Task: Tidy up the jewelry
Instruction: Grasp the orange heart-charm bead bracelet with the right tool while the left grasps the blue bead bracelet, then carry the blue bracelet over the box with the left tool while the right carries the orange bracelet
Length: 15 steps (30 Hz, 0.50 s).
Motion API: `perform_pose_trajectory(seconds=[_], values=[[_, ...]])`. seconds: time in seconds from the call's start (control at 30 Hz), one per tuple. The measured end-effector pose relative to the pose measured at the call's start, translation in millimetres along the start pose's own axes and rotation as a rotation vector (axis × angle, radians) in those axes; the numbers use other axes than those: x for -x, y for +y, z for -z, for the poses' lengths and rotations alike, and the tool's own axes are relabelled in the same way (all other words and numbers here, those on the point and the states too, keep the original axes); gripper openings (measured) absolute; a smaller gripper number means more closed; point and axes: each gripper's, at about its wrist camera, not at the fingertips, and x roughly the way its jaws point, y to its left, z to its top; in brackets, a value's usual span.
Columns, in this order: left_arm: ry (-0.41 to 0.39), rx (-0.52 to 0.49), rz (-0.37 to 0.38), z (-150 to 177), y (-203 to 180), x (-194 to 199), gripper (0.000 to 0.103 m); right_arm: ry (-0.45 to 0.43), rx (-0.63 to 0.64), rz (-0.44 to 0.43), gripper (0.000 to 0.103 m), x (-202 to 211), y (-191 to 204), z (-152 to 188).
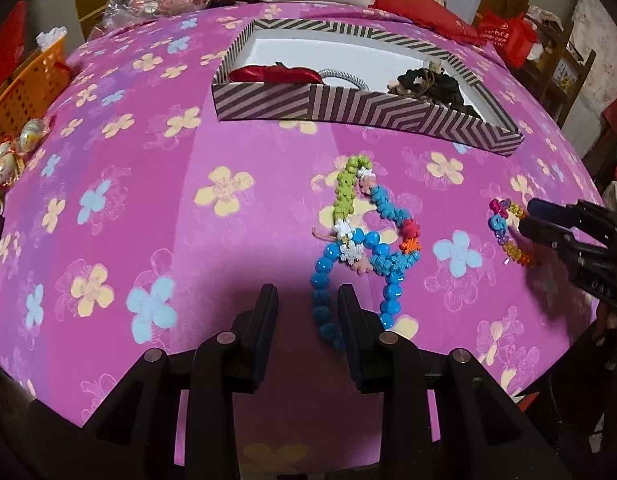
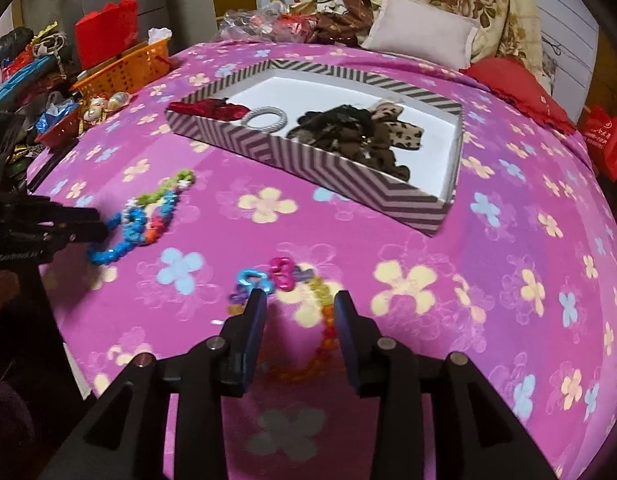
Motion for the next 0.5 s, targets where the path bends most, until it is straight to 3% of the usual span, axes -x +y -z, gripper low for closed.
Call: perform_pose_trajectory(seconds=[0.27,0.33,0.37,0.4,0.47,0.5], values=[[0.007,-0.066,-0.052,-4,-9,-5,0.023,-0.02,0.078,0.007,0.035,-15,5,-4],[-0.002,-0.073,-0.046,-5,-10,-6,0.023,-0.039,0.077,0.006,0.02,-14,5,-3],[-0.005,-0.081,-0.044,-6,-11,-7,0.022,-0.044,0.077,0.007,0.014,-13,5,-2],[-0.01,-0.102,-0.033,-7,-14,-8,0.013,-0.046,0.074,0.004,0.01,-13,5,-2],[-0.009,-0.116,-0.018,-9,-17,-9,0.0,-0.054,0.062,-0.009,0.009,-11,4,0],[-0.005,-0.112,-0.012,-10,-18,-9,0.0,-0.058,0.054,-0.015,0.009,-10,4,2]])
